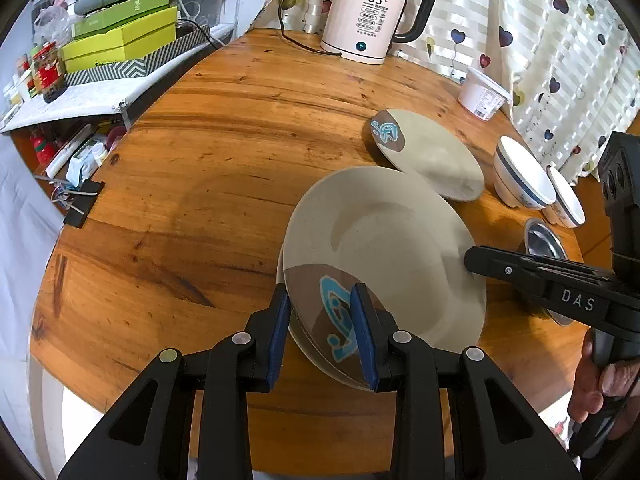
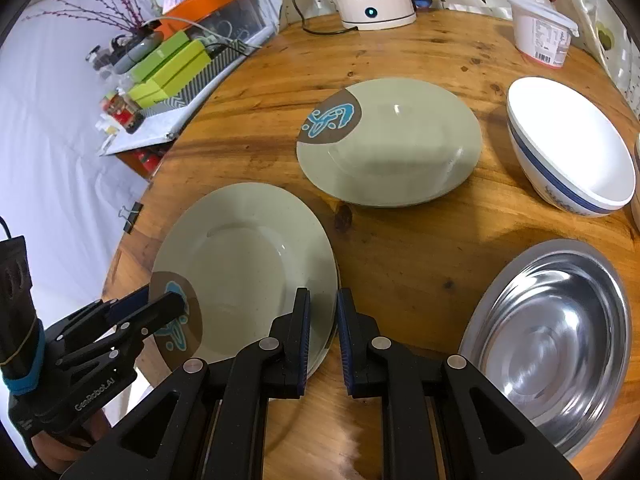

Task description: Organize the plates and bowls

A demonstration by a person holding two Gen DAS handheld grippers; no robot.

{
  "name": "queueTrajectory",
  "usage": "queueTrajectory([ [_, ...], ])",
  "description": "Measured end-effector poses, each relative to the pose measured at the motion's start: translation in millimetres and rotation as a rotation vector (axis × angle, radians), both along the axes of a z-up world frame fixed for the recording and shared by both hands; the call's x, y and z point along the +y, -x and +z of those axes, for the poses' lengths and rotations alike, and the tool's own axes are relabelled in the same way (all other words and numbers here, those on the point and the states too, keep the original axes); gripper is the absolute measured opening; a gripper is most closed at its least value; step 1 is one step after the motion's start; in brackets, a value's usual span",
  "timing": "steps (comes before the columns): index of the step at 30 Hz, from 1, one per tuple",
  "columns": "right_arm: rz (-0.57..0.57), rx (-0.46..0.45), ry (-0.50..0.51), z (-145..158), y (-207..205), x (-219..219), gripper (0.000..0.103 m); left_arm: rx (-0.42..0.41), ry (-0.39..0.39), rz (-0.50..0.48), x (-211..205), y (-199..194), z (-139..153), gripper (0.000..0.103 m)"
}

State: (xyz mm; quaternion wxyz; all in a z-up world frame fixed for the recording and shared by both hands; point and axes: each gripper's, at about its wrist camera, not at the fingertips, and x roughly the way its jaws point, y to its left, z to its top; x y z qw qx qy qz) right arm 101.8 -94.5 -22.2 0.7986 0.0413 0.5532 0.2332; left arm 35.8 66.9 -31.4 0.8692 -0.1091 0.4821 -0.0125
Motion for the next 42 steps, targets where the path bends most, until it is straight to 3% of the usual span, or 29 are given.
queueTrajectory([
  [42, 0.005, -0.012, -0.023, -3.9, 4.2, -3.5, 0.014, -0.024, 0.063, 0.020, 10.9, 7.1, 0.0, 0.032],
])
